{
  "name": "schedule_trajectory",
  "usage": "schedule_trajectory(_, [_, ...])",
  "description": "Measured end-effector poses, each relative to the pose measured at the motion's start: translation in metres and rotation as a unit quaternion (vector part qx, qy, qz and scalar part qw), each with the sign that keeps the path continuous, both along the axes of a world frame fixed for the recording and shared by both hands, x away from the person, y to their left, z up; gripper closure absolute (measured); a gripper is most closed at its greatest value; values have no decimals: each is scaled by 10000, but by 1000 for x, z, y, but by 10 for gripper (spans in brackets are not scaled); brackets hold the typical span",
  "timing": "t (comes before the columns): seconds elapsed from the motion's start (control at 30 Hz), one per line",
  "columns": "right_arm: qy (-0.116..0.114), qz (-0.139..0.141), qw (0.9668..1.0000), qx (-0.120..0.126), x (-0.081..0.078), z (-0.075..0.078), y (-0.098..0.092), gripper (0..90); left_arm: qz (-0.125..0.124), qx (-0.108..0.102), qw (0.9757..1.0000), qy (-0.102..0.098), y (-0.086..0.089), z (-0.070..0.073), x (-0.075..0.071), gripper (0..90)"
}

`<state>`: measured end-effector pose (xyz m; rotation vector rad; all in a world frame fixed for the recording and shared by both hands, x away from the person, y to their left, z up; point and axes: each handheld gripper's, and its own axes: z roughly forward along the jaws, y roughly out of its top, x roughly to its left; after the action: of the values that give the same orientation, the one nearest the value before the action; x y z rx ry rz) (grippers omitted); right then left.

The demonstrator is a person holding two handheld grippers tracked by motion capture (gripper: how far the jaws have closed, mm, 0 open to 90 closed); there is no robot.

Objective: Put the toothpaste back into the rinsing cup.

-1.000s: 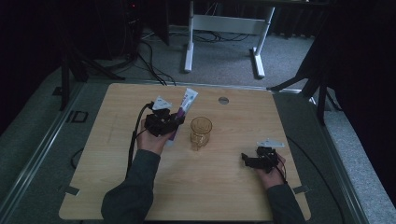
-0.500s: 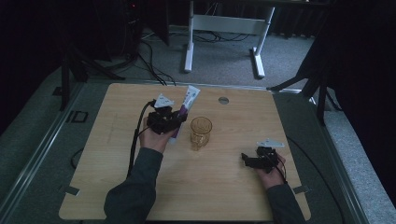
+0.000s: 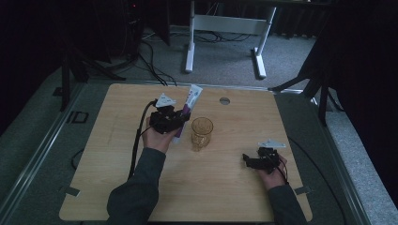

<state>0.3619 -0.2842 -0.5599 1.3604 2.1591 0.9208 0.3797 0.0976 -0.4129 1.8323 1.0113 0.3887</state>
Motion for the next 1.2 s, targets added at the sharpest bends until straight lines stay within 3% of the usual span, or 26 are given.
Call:
schedule_trajectory(0.37, [1, -3, 10000, 3, 0, 0, 0, 157, 11, -236, 9997, -43, -6, -2, 3, 720])
schedule_trajectory(1.2, [-1, 2, 10000, -1, 0, 0, 0, 157, -1, -377, 9991, -181, -17, -6, 11, 719])
